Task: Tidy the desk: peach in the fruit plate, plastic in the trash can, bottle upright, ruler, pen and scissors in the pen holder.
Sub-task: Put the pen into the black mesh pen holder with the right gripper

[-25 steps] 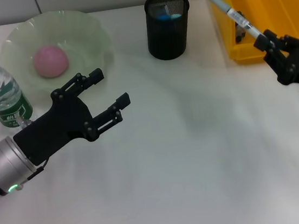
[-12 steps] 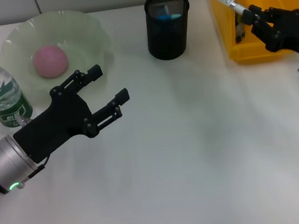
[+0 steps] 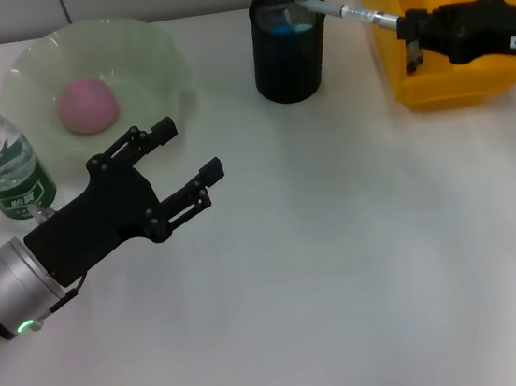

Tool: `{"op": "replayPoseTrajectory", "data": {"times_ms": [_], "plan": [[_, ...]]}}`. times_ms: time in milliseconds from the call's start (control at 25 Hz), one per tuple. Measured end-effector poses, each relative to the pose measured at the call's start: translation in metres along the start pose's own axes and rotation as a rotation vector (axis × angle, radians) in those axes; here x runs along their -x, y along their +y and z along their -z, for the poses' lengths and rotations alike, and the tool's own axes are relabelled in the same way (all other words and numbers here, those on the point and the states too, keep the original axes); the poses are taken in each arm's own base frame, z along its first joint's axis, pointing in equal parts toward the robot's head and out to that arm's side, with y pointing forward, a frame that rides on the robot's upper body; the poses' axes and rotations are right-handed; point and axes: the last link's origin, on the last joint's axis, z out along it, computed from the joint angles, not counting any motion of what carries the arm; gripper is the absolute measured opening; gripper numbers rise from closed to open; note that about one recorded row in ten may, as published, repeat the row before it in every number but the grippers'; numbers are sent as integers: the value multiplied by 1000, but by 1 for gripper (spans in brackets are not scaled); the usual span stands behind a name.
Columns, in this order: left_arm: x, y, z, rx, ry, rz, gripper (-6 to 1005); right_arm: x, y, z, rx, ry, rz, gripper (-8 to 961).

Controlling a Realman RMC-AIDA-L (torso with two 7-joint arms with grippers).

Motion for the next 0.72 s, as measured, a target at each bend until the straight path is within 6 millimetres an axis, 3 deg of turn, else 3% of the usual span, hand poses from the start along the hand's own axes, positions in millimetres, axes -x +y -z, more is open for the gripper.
{"op": "replayPoseTrajectory", "data": {"times_ms": [240,720], "plan": [[1,1,2,0,-3,3,773,24,0,1,-4,42,15,167],[2,1,3,0,-8,2,773,36,-3,-6,2,138,-2,170]]}}
